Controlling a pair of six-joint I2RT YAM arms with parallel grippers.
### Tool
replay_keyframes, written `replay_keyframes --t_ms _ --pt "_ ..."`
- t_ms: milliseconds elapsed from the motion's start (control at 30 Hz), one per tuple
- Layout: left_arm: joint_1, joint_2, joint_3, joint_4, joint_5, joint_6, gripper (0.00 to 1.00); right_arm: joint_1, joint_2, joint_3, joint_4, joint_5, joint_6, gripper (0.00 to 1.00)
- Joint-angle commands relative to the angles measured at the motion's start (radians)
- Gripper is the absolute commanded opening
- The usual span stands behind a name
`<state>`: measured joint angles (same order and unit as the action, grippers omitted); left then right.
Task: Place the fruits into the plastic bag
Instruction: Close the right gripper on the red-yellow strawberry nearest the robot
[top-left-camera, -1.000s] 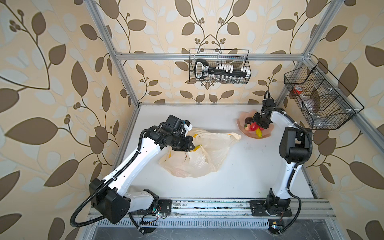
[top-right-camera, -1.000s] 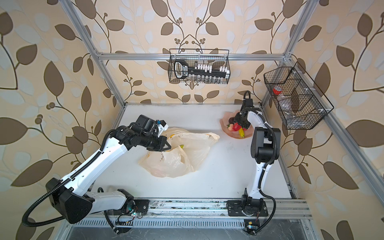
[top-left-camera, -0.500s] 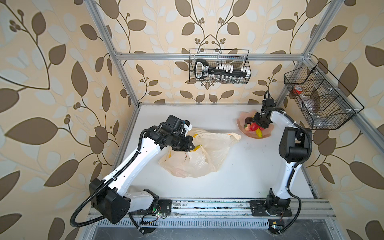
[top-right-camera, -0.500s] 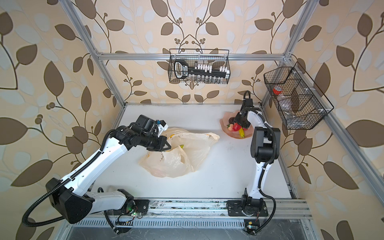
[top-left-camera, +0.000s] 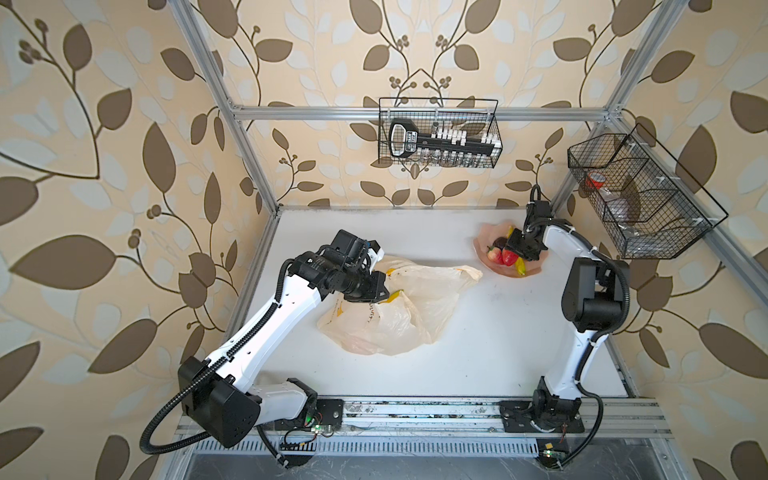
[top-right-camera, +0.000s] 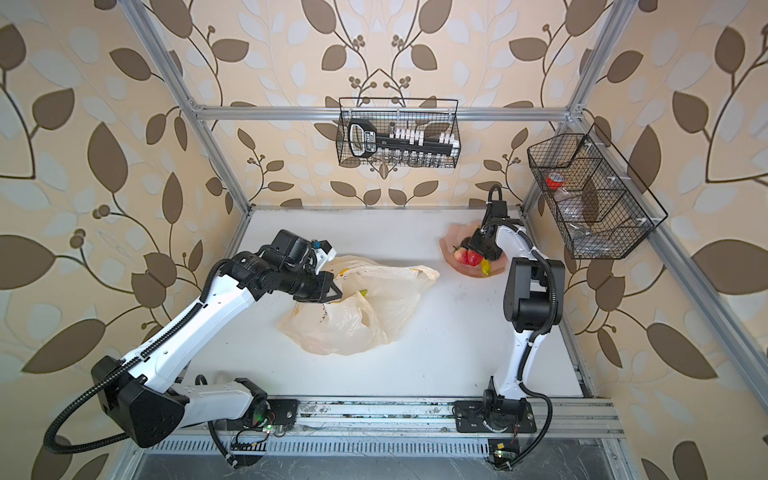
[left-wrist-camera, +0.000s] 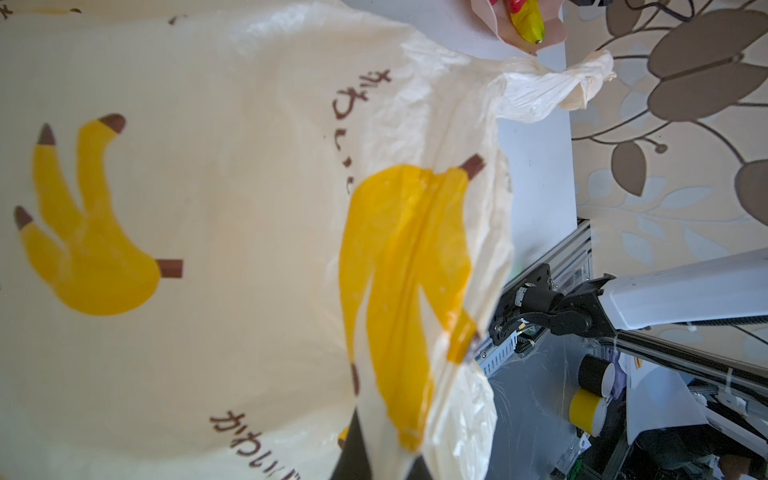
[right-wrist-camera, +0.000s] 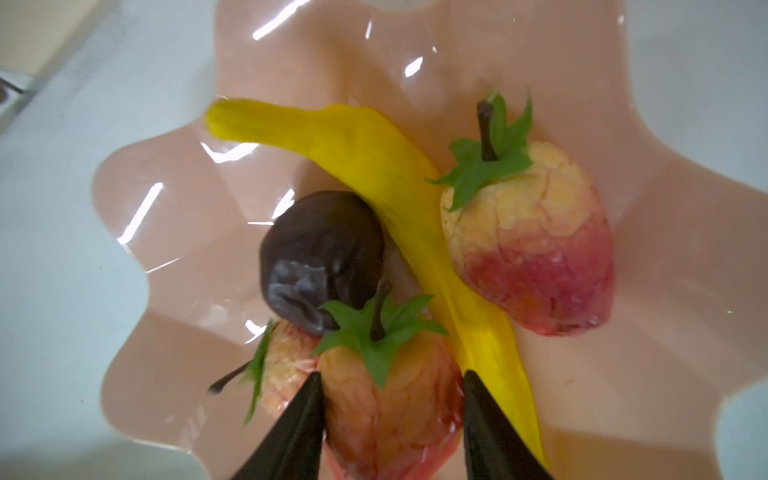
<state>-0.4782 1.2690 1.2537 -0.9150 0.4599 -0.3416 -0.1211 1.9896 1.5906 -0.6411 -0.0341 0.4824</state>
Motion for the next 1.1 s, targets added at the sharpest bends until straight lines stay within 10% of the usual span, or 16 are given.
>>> replay_keyframes --t_ms 0,1067 --pt "-0.005 -0.036 0.007 0.007 -0.008 0.001 0.00 -0.003 -0.062 -0.013 0.012 -0.031 0.010 0.42" --pt "-0.004 -0.028 0.007 0.010 0.014 0.012 0.00 -0.035 -0.135 -0.127 0.025 -0.030 -0.040 0.40"
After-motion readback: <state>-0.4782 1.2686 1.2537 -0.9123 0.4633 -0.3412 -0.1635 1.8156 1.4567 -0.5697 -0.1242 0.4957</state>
